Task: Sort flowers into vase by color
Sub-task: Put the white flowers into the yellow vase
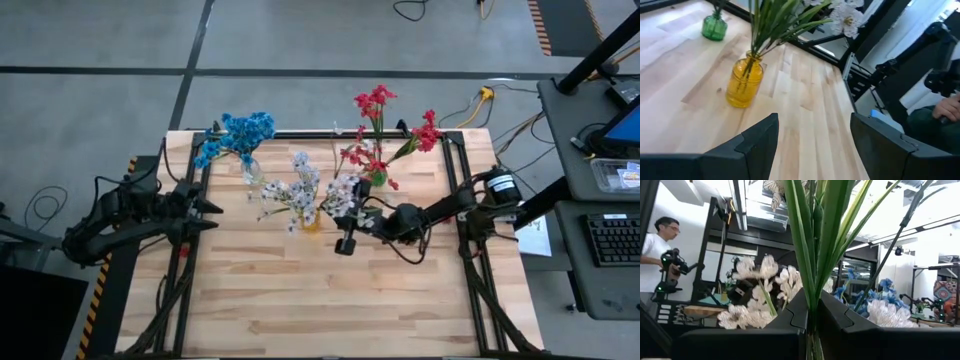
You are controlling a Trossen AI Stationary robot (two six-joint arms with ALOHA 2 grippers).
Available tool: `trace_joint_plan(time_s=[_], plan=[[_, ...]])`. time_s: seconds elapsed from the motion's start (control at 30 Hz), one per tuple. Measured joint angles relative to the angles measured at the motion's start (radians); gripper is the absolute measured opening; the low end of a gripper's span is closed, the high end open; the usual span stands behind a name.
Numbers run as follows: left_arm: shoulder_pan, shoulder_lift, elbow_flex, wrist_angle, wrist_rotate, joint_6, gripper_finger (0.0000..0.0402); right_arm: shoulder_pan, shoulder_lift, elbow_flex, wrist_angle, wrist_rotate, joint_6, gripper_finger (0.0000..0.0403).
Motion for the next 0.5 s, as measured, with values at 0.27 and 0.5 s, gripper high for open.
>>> trace_joint_plan(time_s=[0.27, 0.5], plan=[[0.0, 0.0, 0.0, -0.005, -0.014, 0.004, 0.0235, -0.01, 0.064, 0.059, -0.061, 0.0, -0.027, 0.0018], [0.0, 0.0, 0.0, -0.005, -0.015, 0.004, 0.0235, -0.012, 0.056, 0.136, -0.283, 0.073, -0.009, 0.0018]])
